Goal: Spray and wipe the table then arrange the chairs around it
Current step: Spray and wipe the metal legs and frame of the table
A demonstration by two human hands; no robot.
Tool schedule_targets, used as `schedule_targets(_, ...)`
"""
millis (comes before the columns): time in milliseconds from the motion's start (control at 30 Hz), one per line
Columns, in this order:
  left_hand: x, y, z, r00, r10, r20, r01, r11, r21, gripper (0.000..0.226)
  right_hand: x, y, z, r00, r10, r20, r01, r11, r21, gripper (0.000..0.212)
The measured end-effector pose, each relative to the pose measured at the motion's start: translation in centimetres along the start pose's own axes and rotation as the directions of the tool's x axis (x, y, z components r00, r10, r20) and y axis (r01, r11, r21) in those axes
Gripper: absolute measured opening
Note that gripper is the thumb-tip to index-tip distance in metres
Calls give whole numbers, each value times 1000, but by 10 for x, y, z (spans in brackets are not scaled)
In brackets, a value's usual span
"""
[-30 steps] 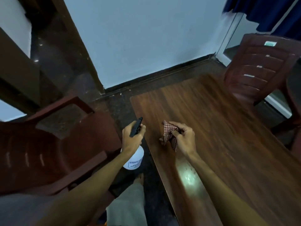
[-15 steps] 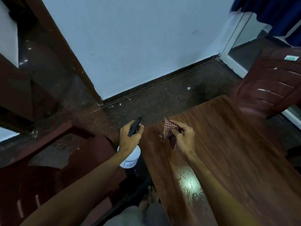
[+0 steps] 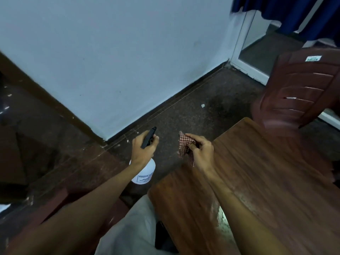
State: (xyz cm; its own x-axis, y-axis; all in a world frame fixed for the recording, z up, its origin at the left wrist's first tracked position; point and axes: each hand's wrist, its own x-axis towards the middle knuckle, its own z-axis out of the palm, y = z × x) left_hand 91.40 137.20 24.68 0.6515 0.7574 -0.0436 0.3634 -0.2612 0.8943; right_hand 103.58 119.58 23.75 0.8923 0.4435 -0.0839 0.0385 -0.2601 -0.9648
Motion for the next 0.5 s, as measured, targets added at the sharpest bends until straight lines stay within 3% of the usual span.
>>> schedule_targets(233, 127, -31, 8, 987, 0, 161, 6, 999, -40, 5, 72, 5, 56, 981, 99, -170, -99, 995, 7, 42)
schedule_targets(500, 274, -59, -4, 901, 102, 421, -65, 993, -101, 12, 156, -10, 137, 855, 274, -440, -255, 961, 102, 43)
